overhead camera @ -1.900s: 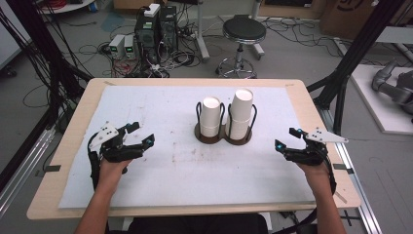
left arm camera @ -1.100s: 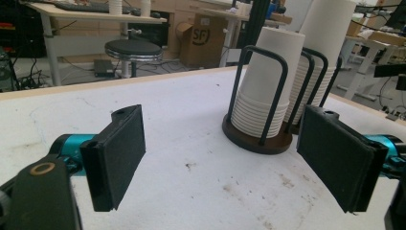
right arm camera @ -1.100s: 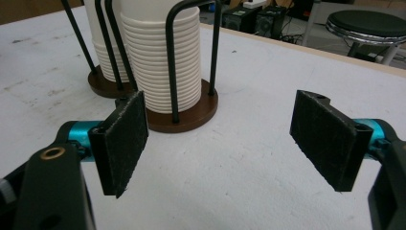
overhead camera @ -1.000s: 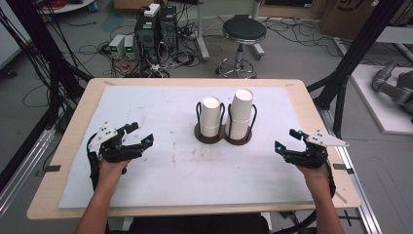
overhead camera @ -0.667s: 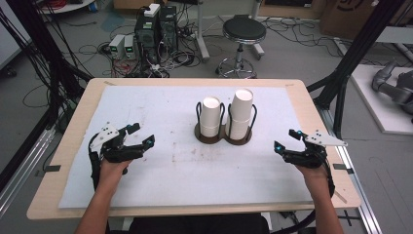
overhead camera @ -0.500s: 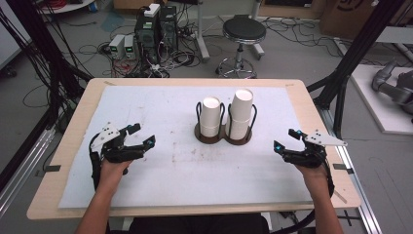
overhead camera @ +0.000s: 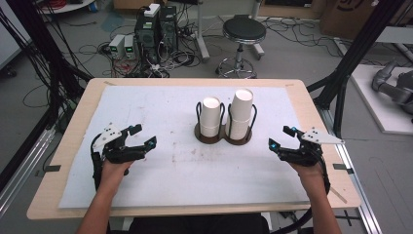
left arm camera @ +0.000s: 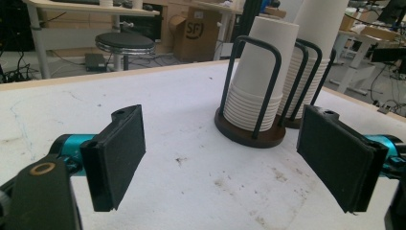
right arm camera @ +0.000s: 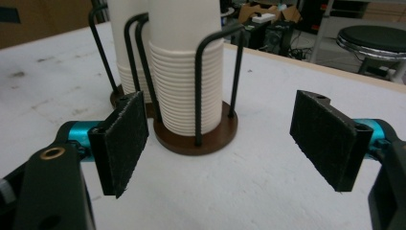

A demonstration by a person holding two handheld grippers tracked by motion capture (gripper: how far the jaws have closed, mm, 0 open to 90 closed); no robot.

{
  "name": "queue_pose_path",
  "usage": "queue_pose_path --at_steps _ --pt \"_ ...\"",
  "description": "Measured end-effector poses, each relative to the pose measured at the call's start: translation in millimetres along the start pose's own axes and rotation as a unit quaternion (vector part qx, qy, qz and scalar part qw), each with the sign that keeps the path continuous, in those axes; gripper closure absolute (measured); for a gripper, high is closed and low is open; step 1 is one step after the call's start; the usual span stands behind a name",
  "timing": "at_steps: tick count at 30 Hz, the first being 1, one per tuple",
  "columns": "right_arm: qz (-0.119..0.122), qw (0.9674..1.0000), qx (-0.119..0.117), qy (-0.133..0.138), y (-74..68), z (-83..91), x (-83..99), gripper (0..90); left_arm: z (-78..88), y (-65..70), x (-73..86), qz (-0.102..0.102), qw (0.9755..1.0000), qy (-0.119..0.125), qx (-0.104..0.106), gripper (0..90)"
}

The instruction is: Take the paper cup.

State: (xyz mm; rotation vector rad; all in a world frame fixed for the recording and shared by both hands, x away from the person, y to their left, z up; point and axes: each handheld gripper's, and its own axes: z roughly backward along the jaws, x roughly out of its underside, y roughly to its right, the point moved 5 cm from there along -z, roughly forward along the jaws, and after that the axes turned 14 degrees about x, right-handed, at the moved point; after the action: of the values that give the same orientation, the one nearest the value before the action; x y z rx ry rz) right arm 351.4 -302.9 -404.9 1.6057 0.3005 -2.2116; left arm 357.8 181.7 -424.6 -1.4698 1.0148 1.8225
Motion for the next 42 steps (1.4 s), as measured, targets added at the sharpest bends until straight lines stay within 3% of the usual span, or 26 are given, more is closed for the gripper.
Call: queue_pose_path --at_steps 6,16,22,32,37,40,42 --pt "-0.005 0.9999 -0.008 0.004 -9.3 -5.6 -4.4 22.5 -0.4 0.2 0.6 -0.001 1.0 -0.003 -0.001 16.9" --pt "0.006 0.9997 -0.024 0.008 -24.6 -14.0 -12.5 37.7 -2.7 2.3 2.0 0.0 1.0 -0.005 0.002 16.9" --pt "0.02 0.9987 -0.046 0.006 -41.5 -21.4 -15.8 48.8 -3.0 2.0 2.3 0.001 1.0 -0.006 0.002 17.0" --pt "0.044 0.9975 -0.043 0.033 -66.2 -36.1 -22.0 69.0 -3.5 0.8 3.0 0.002 1.0 -0.008 0.002 16.9" --pt "0.034 0.9978 -0.043 0.036 -72.4 -45.2 -22.4 77.1 -3.7 1.1 3.2 0.003 1.0 -0.008 0.004 17.0" --pt "0.03 0.9986 -0.029 0.033 -77.0 -52.4 -23.2 87.0 -3.9 1.2 3.5 0.003 0.9999 -0.009 0.003 16.9" --pt "0.026 0.9988 -0.028 0.03 -78.3 -54.2 -23.1 88.4 -3.8 1.0 3.5 0.004 1.0 -0.009 0.003 17.0"
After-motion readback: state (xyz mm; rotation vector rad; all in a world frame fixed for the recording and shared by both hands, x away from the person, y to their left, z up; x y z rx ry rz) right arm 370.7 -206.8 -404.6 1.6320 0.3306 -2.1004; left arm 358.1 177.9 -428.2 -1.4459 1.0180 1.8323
